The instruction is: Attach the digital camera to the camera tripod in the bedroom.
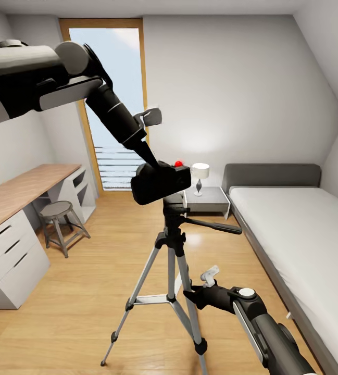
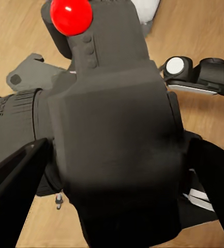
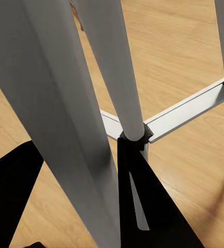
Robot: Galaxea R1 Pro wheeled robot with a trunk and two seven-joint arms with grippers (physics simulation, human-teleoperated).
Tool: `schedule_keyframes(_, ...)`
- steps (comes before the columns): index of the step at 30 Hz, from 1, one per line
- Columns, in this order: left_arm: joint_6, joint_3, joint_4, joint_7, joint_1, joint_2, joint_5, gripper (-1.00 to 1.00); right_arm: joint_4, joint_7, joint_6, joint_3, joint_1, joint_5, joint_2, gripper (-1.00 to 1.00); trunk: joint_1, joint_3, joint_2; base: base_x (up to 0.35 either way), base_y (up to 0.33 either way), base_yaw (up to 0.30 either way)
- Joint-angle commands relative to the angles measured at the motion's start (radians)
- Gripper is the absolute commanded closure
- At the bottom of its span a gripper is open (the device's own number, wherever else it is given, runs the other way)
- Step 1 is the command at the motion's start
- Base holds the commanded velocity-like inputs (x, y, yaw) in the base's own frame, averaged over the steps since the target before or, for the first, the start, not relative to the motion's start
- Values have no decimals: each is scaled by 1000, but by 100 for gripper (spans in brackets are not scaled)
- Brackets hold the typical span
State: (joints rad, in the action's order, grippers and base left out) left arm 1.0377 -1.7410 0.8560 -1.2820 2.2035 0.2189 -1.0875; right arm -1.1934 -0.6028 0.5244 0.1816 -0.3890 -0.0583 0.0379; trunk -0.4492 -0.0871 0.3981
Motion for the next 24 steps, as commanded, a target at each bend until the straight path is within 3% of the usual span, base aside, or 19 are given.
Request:
schedule_keyframes(1, 7, -3, -1, -18, 3, -3, 24, 100, 12, -6, 11, 1, -1, -19, 0, 100, -1, -3, 2, 0, 0, 0)
schedule_keyframes(6, -26, -1, -20, -105, 4, -19, 200, 100, 12, -6, 11, 1, -1, -19, 0, 100, -1, -3, 2, 0, 0, 0)
schedule_keyframes(10, -84, 3, -49, -144, 3, -24, 292, 100, 12, -6, 11, 1, -1, -18, 0, 100, -1, -3, 2, 0, 0, 0)
schedule_keyframes(16, -132, 5, -70, -157, 3, -35, 343, 100, 12, -6, 11, 1, -1, -18, 0, 100, -1, -3, 2, 0, 0, 0)
schedule_keyframes(24, -222, 14, -109, -154, -2, -76, 353, 100, 12, -6, 11, 1, -1, -19, 0, 100, -1, -3, 2, 0, 0, 0)
